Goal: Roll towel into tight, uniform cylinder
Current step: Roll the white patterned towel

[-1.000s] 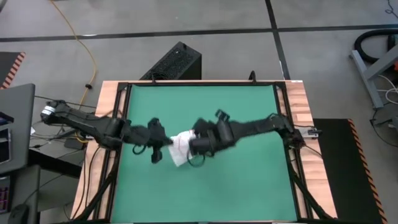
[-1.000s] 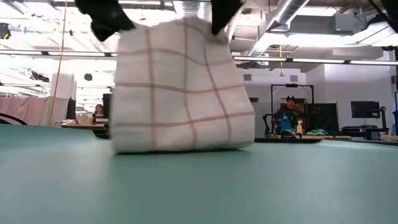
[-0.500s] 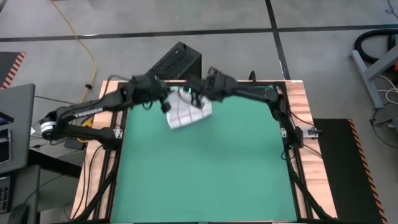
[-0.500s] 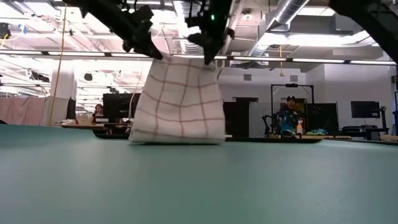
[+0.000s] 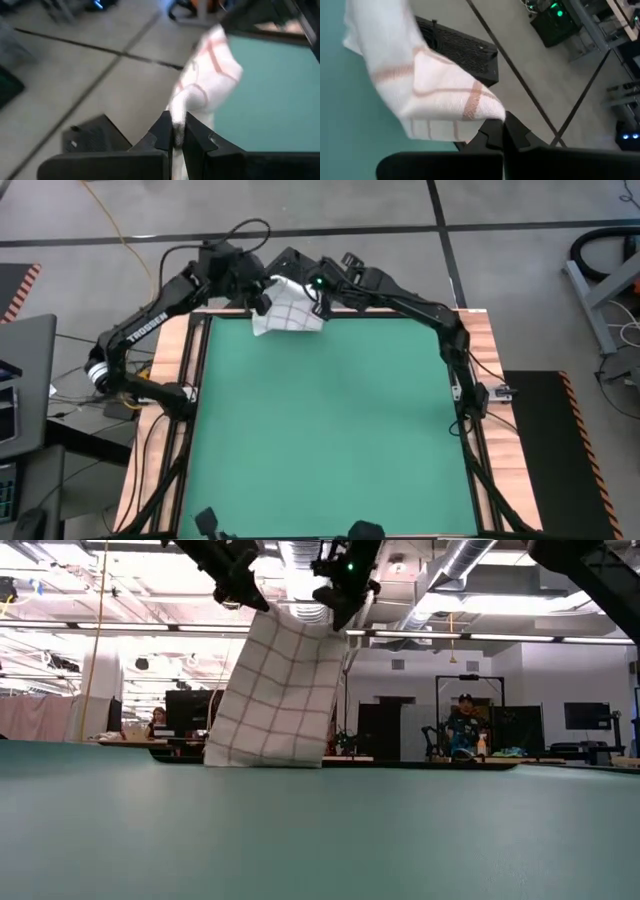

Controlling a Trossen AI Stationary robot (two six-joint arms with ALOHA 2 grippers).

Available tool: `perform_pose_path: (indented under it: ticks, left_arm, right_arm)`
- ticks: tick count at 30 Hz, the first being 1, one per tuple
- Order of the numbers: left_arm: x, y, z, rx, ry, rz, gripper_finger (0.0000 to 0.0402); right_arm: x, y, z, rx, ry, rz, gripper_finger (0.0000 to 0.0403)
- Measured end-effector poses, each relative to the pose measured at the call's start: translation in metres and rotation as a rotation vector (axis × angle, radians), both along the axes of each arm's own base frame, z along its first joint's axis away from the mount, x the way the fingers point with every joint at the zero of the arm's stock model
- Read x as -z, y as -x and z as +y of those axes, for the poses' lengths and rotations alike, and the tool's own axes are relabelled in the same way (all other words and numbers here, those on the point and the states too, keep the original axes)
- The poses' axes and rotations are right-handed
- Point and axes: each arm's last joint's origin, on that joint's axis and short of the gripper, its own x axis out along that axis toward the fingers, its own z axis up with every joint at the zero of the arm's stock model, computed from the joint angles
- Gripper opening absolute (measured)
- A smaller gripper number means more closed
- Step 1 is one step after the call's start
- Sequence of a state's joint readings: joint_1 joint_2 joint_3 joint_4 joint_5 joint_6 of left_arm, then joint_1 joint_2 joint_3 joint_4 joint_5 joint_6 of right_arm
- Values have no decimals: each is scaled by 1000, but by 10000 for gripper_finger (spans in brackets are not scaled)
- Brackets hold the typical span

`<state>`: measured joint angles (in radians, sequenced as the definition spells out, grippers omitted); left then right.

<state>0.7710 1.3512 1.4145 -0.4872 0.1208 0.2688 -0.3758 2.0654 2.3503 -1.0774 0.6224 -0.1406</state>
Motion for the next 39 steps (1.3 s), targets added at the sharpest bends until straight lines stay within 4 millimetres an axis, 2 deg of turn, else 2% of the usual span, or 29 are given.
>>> perform_pose_path:
  ticks: [5,10,15,22,28,34,39]
  left_arm:
    - [12,-7,-27,90,143,157,4]
    - [29,-6,-69,196,281,324,3]
    - [58,-18,-114,292,393,371,3]
    - [115,-31,-185,412,479,469,3]
    - [153,-30,-239,413,507,426,4]
    - [183,-22,-285,457,579,253,5]
    - [205,-7,-306,446,659,191,5]
  right_arm:
    - [-6,-2,28,-65,-8,26,5]
    - [9,-2,72,-85,-115,124,4]
    - [34,-9,130,-87,-203,155,4]
    - [76,-11,223,-142,-308,166,4]
    - [124,-3,280,-133,-407,148,4]
    - [166,6,316,-152,-542,126,4]
    - [174,10,327,-177,-609,139,4]
